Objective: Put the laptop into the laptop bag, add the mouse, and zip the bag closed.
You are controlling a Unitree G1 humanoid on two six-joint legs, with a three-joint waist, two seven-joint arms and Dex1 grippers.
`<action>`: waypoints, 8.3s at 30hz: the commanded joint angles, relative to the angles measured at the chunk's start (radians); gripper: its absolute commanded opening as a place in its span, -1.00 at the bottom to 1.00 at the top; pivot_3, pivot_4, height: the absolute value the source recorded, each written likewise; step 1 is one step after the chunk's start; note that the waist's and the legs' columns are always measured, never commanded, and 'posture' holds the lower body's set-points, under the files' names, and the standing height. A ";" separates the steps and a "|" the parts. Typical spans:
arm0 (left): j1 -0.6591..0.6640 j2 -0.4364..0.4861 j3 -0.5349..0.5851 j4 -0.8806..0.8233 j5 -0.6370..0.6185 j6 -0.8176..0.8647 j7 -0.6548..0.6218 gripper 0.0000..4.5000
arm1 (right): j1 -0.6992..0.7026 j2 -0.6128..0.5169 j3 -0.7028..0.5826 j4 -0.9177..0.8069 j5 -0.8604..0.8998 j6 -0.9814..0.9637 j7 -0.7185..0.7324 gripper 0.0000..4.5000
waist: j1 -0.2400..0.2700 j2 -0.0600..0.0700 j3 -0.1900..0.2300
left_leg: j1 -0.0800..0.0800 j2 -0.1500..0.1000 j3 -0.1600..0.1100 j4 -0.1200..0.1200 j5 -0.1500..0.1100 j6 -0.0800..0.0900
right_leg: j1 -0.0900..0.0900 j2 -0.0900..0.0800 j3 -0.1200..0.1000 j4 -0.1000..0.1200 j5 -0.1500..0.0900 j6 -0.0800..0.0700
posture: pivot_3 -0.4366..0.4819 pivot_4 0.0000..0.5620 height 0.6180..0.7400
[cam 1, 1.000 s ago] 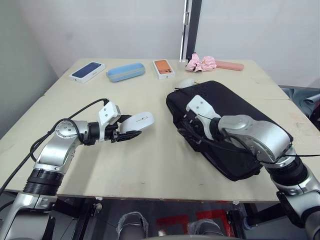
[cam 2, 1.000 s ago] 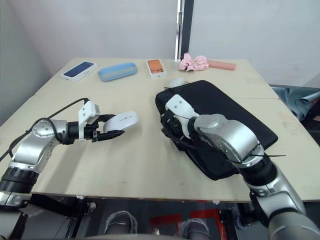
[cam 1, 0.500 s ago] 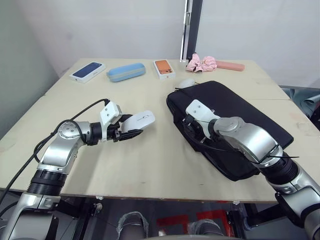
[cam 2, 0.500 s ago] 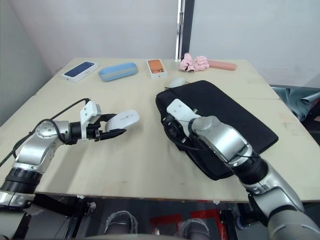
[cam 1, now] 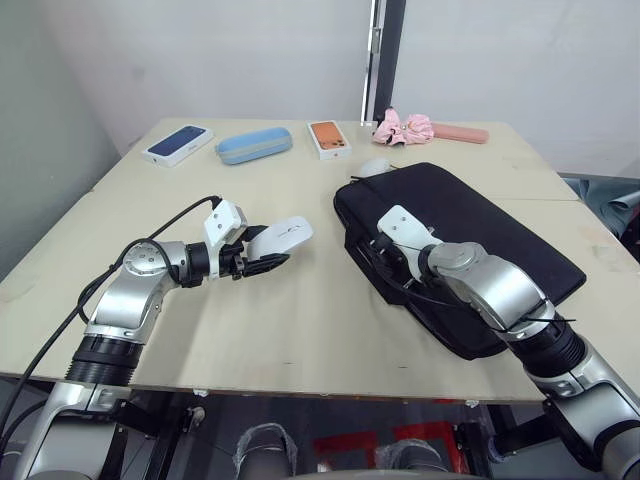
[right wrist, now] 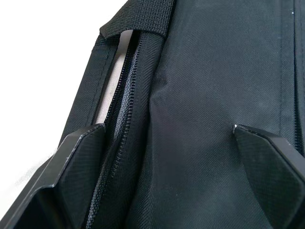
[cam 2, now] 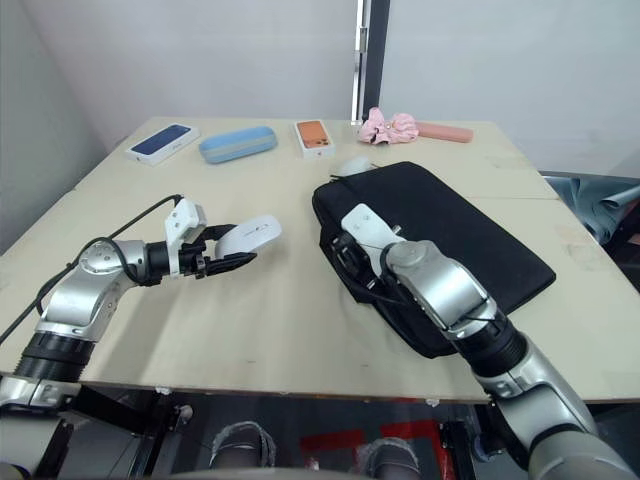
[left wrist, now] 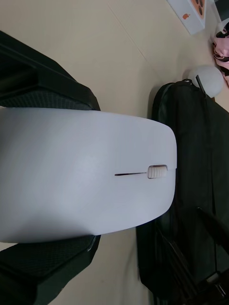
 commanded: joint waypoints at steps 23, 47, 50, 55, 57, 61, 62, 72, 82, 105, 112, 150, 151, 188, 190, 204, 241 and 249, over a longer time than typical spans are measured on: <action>-0.013 -0.073 -0.008 0.015 0.015 -0.060 0.020 0.27 | -0.326 0.022 -0.386 -0.026 0.164 0.330 0.210 -0.99 | -0.003 0.000 0.000 | 0.001 0.000 0.005 -0.001 0.000 0.000 | -0.004 0.002 0.006 0.002 0.000 0.000 | -0.05 -0.47 1.00; -0.222 -0.343 -0.164 0.278 0.139 -0.209 0.086 0.27 | -0.471 0.118 -0.800 0.227 0.524 0.396 0.017 -0.99 | 0.003 0.001 0.001 | -0.003 0.001 0.008 -0.001 0.001 0.001 | -0.010 0.003 0.008 0.004 0.000 -0.001 | -0.05 -0.47 1.00; -0.272 -0.386 -0.195 0.382 0.186 -0.279 0.101 0.27 | -0.466 0.118 -0.806 0.216 0.574 0.396 -0.018 -0.99 | 0.004 0.001 0.001 | -0.003 0.001 0.008 -0.001 0.001 0.002 | -0.010 0.003 0.008 0.004 0.000 -0.001 | -0.05 -0.47 1.00; -0.362 -0.459 -0.208 0.569 0.249 -0.402 0.155 0.27 | -0.460 0.114 -0.811 0.200 0.648 0.396 -0.074 -0.99 | 0.008 0.001 0.001 | -0.003 0.001 0.008 -0.001 0.001 0.002 | -0.009 0.002 0.008 0.003 0.000 -0.001 | -0.05 -0.47 1.00; -0.418 -0.509 -0.196 0.662 0.259 -0.442 0.199 0.27 | -0.457 0.112 -0.813 0.192 0.685 0.396 -0.098 -0.99 | 0.013 0.001 0.001 | -0.003 0.001 0.008 -0.001 0.001 0.002 | -0.009 0.002 0.008 0.003 0.000 -0.001 | -0.05 -0.47 1.00; -0.485 -0.562 -0.180 0.776 0.267 -0.506 0.218 0.27 | -0.447 0.110 -0.814 0.186 0.738 0.396 -0.148 -0.99 | 0.016 0.001 0.001 | -0.004 0.000 0.008 0.000 0.002 0.003 | -0.009 0.002 0.008 0.002 0.001 0.000 | -0.05 -0.47 1.00; -0.494 -0.568 -0.178 0.793 0.268 -0.515 0.218 0.27 | -0.446 0.110 -0.815 0.185 0.749 0.396 -0.158 -0.99 | 0.015 0.001 0.001 | -0.004 0.000 0.008 0.000 0.002 0.003 | -0.009 0.002 0.008 0.002 0.001 0.000 | -0.05 -0.47 1.00; -0.553 -0.642 -0.151 0.936 0.275 -0.542 0.239 0.27 | -0.436 0.107 -0.821 0.182 0.849 0.396 -0.258 -0.99 | 0.032 0.001 0.001 | -0.004 -0.001 0.008 -0.001 0.002 0.004 | -0.008 0.001 0.008 0.002 0.001 0.000 | -0.05 -0.47 1.00; -0.544 -0.664 -0.118 0.952 0.261 -0.507 0.234 0.73 | -0.429 0.101 -0.816 0.194 0.909 0.396 -0.312 -1.00 | 0.036 0.001 0.001 | -0.004 -0.001 0.008 -0.001 0.001 0.004 | -0.008 0.001 0.008 0.002 0.001 0.000 | -0.05 -0.47 1.00; -0.079 -0.167 -0.007 -0.036 -0.013 0.042 -0.059 0.99 | -0.403 0.068 -0.803 0.221 0.931 0.396 -0.300 -1.00 | 0.026 0.002 0.002 | -0.004 0.000 0.007 -0.004 0.001 0.002 | -0.009 0.001 0.006 -0.001 0.001 0.000 | -0.05 -0.47 1.00; 0.066 0.080 0.150 -0.254 -0.209 0.261 -0.136 0.99 | -0.270 0.048 -0.645 0.138 0.822 0.273 -0.180 -1.00 | 0.020 0.002 0.002 | -0.004 0.000 0.007 -0.005 0.000 0.001 | -0.009 0.002 0.006 -0.001 0.000 0.000 | -0.05 -0.47 1.00; -0.065 0.475 0.347 0.154 -0.349 0.381 -0.340 1.00 | 0.194 -0.455 -0.769 -0.114 0.767 0.028 0.573 0.99 | 0.035 0.001 0.001 | -0.001 0.001 0.007 -0.004 -0.003 0.006 | -0.006 0.002 0.006 -0.002 0.000 0.000 | -0.05 -0.47 1.00; -0.071 0.480 0.344 0.174 -0.344 0.384 -0.346 1.00 | 0.250 -0.489 -0.814 -0.131 0.766 0.014 0.604 0.99 | 0.036 0.001 0.001 | -0.001 0.001 0.007 -0.004 -0.003 0.006 | -0.006 0.002 0.006 -0.002 0.000 0.000 | -0.05 -0.47 1.00; -0.019 0.293 0.265 -0.225 -0.275 0.274 -0.204 1.00 | -0.284 0.152 0.021 0.226 0.186 -0.068 -0.148 0.99 | 0.001 0.001 0.001 | -0.005 0.001 0.002 -0.002 0.000 -0.002 | -0.010 0.003 0.003 0.005 -0.003 -0.002 | -0.05 -0.47 1.00; 0.047 0.285 0.306 -0.301 -0.298 0.297 -0.155 1.00 | -0.289 0.151 0.051 0.249 0.132 -0.101 -0.130 0.99 | 0.001 0.000 0.001 | -0.005 0.001 0.001 -0.002 0.000 -0.003 | -0.009 0.003 0.002 0.005 -0.003 -0.002 | -0.05 -0.47 1.00; 0.251 0.300 0.458 -0.489 -0.430 0.397 -0.011 1.00 | -0.297 0.117 0.177 0.355 -0.168 -0.326 0.033 0.18 | -0.003 0.000 0.001 | -0.003 0.001 -0.002 0.005 0.000 -0.004 | -0.008 0.004 0.004 0.013 -0.003 -0.002 | -0.05 -0.47 1.00; 0.206 0.428 0.423 -0.288 -0.452 0.414 -0.178 1.00 | -0.014 -0.156 -0.017 -0.010 0.040 -0.642 0.777 -0.86 | -0.017 0.000 0.001 | 0.006 0.008 0.001 0.006 -0.003 0.000 | -0.004 0.010 0.007 0.016 -0.004 -0.008 | -0.05 -0.47 1.00; 0.188 0.408 0.363 -0.256 -0.435 0.410 -0.190 1.00 | 0.001 -0.250 -0.263 -0.125 0.353 -0.325 0.850 0.32 | -0.002 0.000 0.001 | 0.005 0.008 0.001 0.005 -0.003 0.001 | -0.004 0.010 0.006 0.014 -0.004 -0.008 | -0.05 -0.47 1.00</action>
